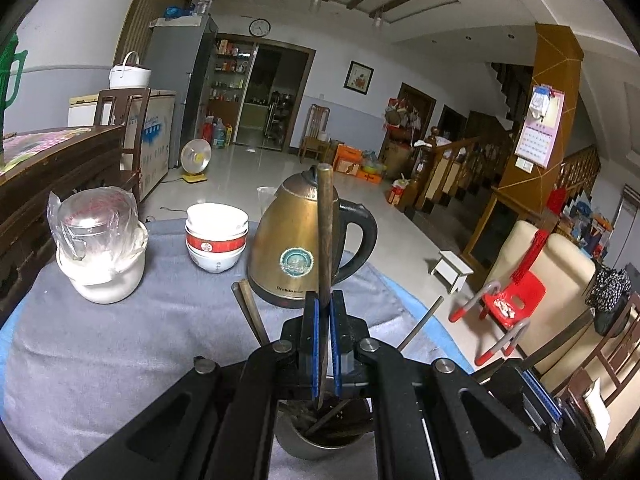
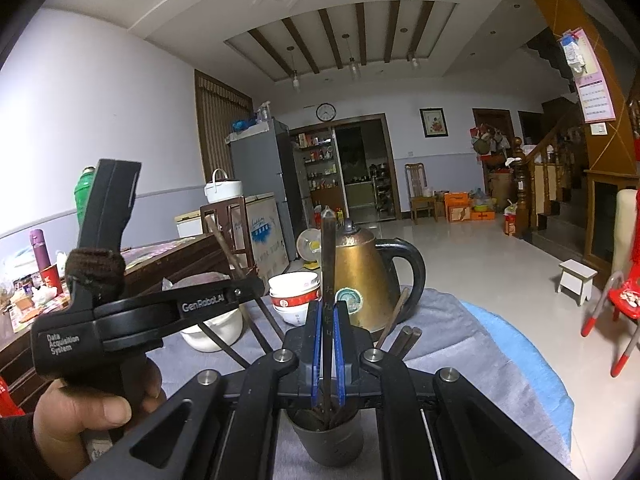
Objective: Organize utensils
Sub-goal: 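Lower both held chopsticks down into the grey cup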
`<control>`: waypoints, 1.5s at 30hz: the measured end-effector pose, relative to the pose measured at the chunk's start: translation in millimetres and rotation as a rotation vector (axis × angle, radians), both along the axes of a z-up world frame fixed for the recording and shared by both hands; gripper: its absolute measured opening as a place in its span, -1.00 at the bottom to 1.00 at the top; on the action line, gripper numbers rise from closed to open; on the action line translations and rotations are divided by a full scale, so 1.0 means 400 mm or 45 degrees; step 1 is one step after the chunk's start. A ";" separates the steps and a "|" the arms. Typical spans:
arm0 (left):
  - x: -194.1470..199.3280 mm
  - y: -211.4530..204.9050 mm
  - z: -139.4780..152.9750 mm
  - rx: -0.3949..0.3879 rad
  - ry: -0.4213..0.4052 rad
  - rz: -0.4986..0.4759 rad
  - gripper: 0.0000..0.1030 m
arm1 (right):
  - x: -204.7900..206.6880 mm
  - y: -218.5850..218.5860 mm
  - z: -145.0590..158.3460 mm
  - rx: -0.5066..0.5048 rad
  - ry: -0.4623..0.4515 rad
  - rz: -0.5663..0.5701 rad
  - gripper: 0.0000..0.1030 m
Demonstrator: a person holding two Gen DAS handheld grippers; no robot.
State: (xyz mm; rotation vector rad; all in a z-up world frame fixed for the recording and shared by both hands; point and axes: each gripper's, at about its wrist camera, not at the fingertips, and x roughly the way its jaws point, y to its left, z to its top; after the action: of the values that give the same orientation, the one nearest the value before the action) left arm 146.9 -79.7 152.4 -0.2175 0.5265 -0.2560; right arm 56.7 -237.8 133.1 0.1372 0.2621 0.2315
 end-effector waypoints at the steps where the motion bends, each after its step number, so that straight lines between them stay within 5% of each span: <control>1: 0.002 -0.003 0.000 0.010 0.005 0.000 -0.90 | 0.000 0.001 -0.001 0.000 0.002 0.000 -0.87; 45: 0.063 -0.053 -0.075 0.131 0.184 -0.054 -0.90 | 0.049 0.012 -0.050 -0.036 0.109 0.022 -0.87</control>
State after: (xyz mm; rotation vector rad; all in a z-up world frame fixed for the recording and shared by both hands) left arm 172.1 -100.9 122.3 -0.1253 0.6866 -0.2552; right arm 76.3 -232.9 113.2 0.1172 0.3519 0.2393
